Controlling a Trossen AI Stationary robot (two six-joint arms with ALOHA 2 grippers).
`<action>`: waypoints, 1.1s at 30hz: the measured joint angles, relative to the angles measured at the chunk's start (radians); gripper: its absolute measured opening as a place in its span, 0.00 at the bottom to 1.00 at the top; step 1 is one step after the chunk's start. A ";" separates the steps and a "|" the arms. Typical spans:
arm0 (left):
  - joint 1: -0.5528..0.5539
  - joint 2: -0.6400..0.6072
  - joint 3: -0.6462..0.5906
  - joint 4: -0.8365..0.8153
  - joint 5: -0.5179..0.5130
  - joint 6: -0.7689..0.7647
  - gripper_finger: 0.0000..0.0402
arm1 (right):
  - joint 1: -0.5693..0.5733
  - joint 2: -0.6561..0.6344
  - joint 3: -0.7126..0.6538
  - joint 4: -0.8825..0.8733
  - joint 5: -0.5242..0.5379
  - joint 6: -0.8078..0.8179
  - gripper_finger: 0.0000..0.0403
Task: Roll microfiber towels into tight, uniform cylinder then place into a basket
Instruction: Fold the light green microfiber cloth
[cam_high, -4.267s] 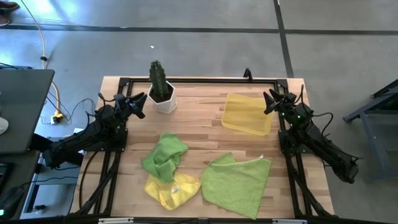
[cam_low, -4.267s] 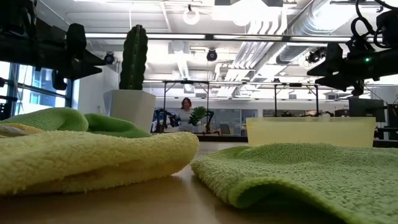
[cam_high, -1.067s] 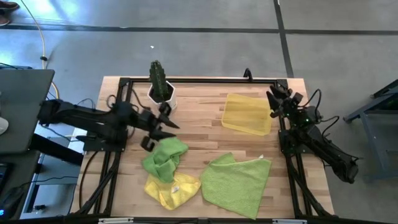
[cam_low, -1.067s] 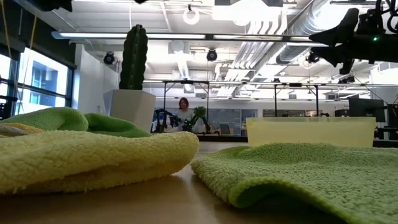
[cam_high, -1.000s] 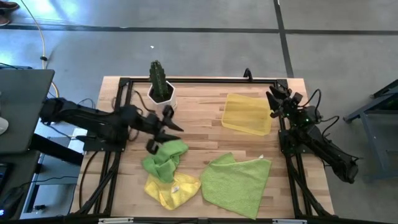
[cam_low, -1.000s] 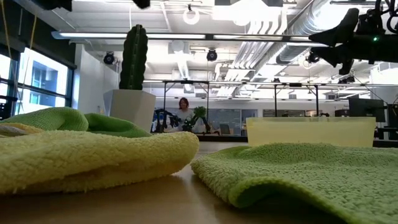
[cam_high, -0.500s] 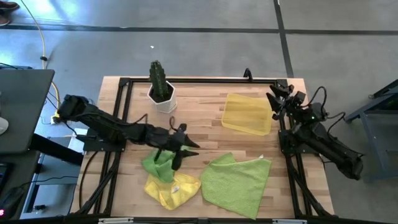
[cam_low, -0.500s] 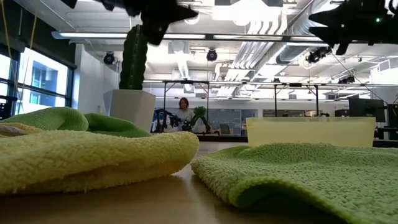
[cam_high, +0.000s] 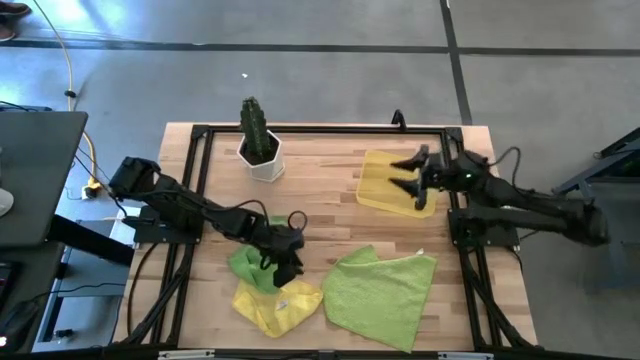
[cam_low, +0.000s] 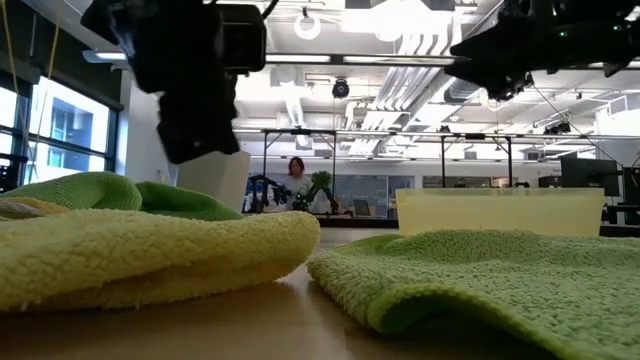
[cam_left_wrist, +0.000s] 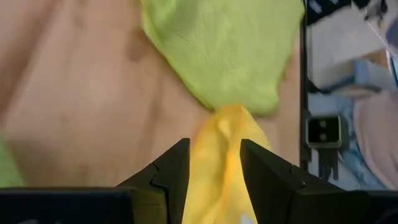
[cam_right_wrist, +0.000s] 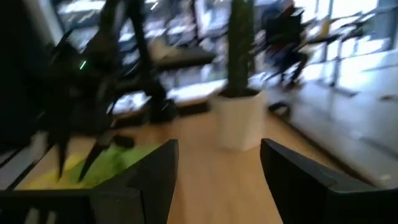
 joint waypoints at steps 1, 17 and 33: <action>-0.012 0.007 0.000 0.003 0.001 0.007 0.33 | 0.036 0.026 0.000 0.001 0.000 -0.010 0.55; -0.085 0.012 0.000 0.020 -0.159 0.082 0.33 | 0.548 0.384 0.000 -0.018 -0.001 -0.069 0.55; -0.073 0.012 0.000 0.026 -0.415 0.079 0.33 | 0.633 0.733 0.000 0.252 0.000 -0.160 0.55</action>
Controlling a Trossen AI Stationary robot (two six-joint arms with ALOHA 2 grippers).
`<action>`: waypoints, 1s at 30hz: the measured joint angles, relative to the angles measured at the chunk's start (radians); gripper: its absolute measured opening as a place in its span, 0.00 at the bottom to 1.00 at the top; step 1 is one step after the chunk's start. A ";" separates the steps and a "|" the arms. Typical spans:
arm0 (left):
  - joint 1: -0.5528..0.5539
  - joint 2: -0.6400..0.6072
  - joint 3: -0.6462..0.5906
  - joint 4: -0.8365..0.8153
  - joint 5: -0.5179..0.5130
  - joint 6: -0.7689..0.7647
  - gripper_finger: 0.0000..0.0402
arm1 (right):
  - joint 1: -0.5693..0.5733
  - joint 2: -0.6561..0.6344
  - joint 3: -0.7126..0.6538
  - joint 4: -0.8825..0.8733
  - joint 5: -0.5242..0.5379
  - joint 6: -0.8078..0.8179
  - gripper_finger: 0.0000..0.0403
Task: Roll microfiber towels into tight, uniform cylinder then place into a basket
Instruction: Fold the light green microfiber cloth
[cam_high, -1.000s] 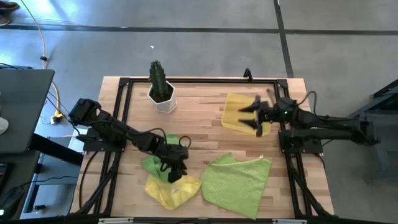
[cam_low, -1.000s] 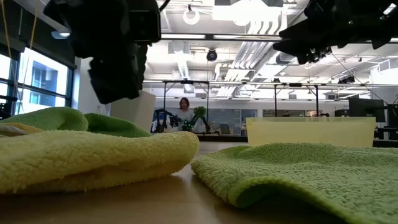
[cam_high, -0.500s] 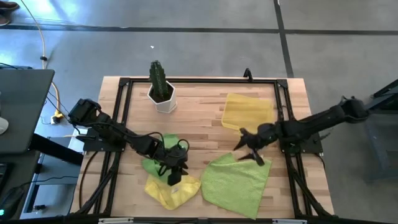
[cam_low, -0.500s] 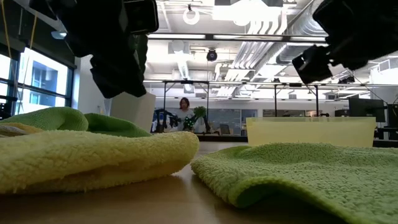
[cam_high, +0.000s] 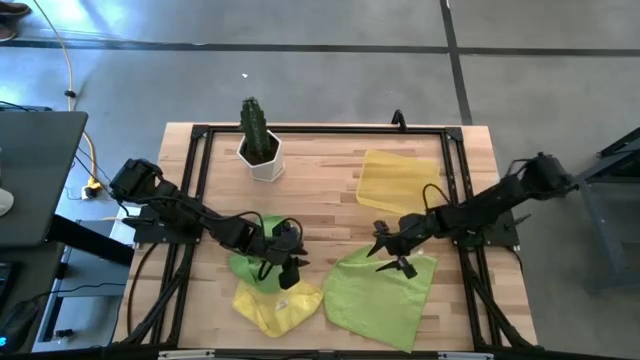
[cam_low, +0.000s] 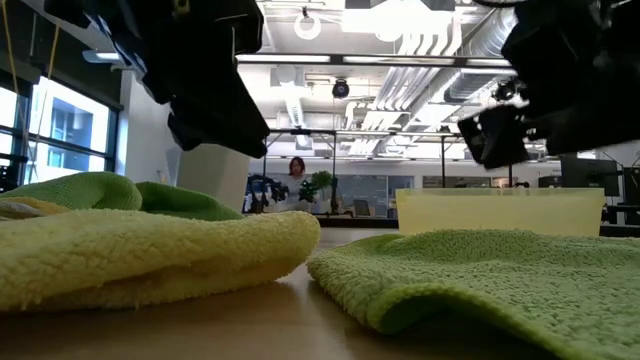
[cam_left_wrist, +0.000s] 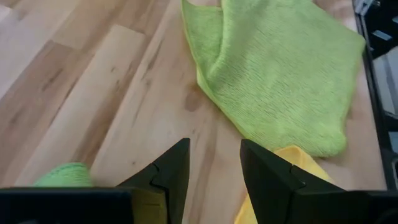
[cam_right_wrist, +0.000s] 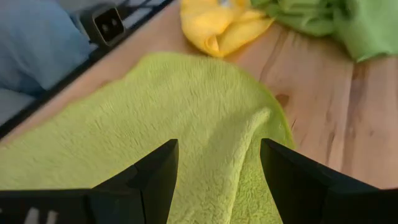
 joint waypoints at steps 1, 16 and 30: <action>0.003 0.000 0.000 0.000 0.000 0.000 0.33 | 0.000 0.024 0.000 0.010 0.000 -0.007 0.55; 0.004 0.000 0.000 0.008 0.017 0.078 0.33 | -0.049 0.289 0.028 0.137 -0.015 -0.014 0.55; -0.009 -0.001 -0.001 -0.030 0.153 0.093 0.33 | -0.024 0.274 0.119 -0.198 0.074 0.035 0.55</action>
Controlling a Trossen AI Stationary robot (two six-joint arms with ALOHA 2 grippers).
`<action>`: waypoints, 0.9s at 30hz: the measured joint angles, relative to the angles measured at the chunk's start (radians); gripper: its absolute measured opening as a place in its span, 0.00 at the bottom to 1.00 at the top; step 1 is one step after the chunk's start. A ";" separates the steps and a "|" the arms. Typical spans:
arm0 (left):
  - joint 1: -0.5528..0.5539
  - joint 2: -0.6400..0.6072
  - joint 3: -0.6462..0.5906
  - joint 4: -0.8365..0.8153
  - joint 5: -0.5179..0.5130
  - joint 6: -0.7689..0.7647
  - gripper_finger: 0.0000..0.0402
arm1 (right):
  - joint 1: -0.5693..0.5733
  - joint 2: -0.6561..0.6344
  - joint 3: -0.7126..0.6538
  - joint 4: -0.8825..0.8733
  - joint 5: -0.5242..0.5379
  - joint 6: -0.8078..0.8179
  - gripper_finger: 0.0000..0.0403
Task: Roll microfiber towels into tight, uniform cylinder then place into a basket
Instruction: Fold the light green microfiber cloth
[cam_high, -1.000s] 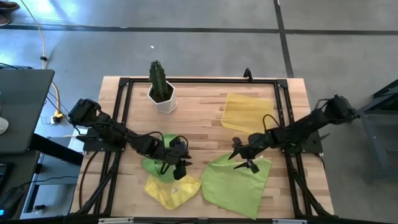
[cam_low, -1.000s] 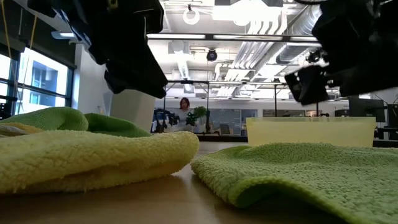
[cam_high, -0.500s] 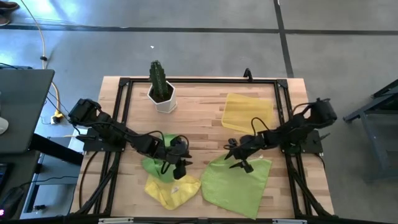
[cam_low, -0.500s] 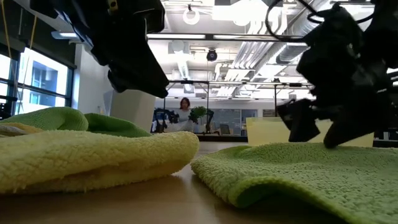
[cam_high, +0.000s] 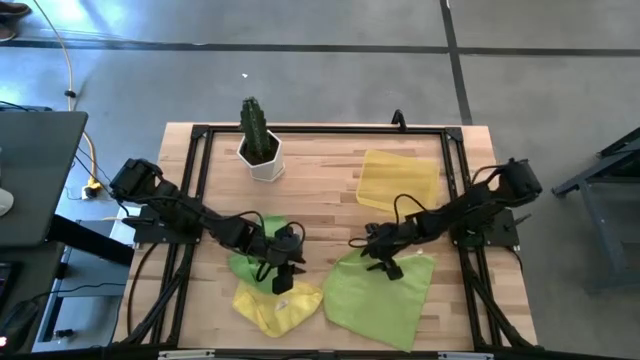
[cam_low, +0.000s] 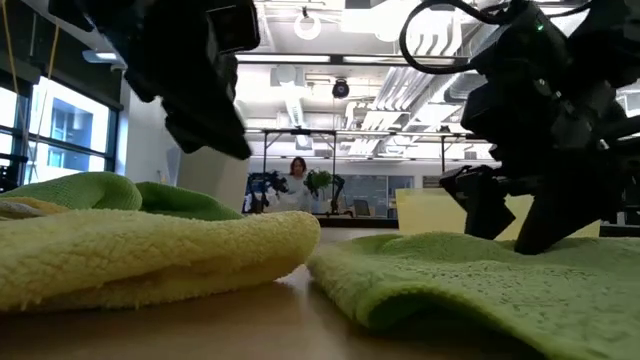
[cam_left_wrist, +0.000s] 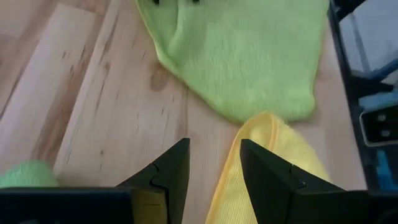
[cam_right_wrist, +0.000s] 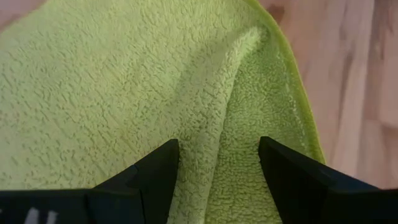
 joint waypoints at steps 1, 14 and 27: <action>-0.002 0.000 0.000 -0.023 0.000 -0.010 0.33 | 0.001 -0.023 -0.003 -0.040 0.005 0.009 0.55; 0.000 0.000 0.000 -0.407 -0.069 -0.242 0.33 | 0.002 -0.334 -0.012 -0.682 0.152 0.184 0.55; 0.029 0.000 -0.009 -0.802 -0.241 -0.458 0.33 | 0.001 -0.457 -0.010 -0.787 0.251 0.223 0.55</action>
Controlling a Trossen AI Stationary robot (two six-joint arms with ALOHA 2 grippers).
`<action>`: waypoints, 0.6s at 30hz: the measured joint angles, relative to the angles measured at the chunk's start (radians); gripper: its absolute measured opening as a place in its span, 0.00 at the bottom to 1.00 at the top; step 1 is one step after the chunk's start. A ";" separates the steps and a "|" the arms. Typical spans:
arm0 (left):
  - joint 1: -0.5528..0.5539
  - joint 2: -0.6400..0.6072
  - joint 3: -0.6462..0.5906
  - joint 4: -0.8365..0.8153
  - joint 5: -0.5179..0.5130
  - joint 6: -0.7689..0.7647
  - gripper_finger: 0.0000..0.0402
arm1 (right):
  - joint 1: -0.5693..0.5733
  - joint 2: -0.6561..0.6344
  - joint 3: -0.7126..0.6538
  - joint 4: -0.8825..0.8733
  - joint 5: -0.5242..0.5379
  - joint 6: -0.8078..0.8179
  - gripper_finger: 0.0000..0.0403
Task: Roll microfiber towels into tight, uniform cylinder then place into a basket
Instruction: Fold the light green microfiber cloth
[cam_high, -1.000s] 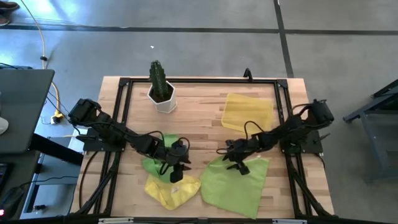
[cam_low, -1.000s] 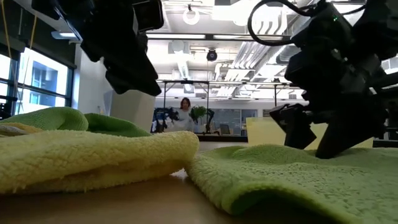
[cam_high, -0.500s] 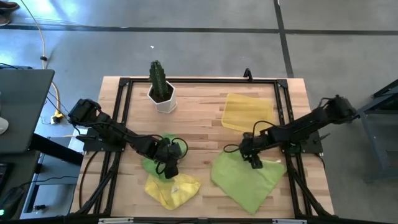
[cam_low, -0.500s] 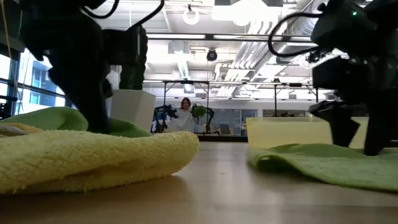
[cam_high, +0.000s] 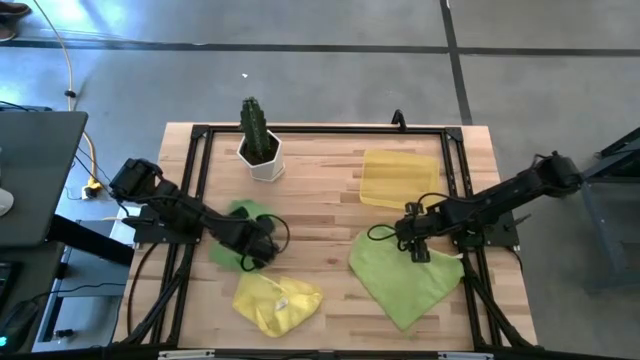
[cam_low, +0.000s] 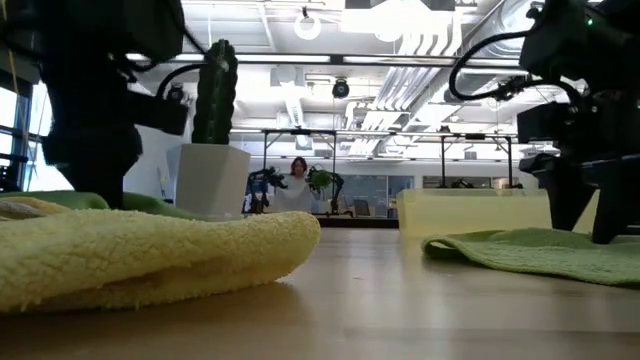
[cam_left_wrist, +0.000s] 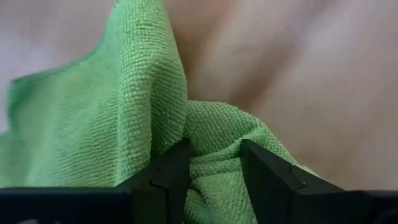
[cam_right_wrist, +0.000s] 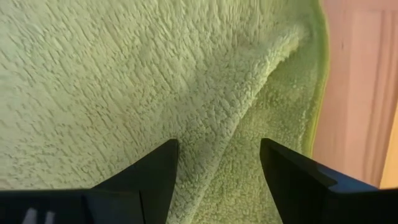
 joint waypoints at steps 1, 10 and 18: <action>0.009 0.000 -0.003 -0.027 -0.015 -0.032 0.33 | 0.000 -0.003 0.006 0.001 0.000 0.000 0.55; 0.120 0.000 -0.052 -0.127 -0.094 -0.237 0.33 | 0.000 -0.007 0.079 0.078 -0.001 -0.008 0.55; 0.185 0.000 0.022 -0.151 -0.174 -0.235 0.33 | 0.000 -0.007 0.085 0.268 -0.009 -0.009 0.55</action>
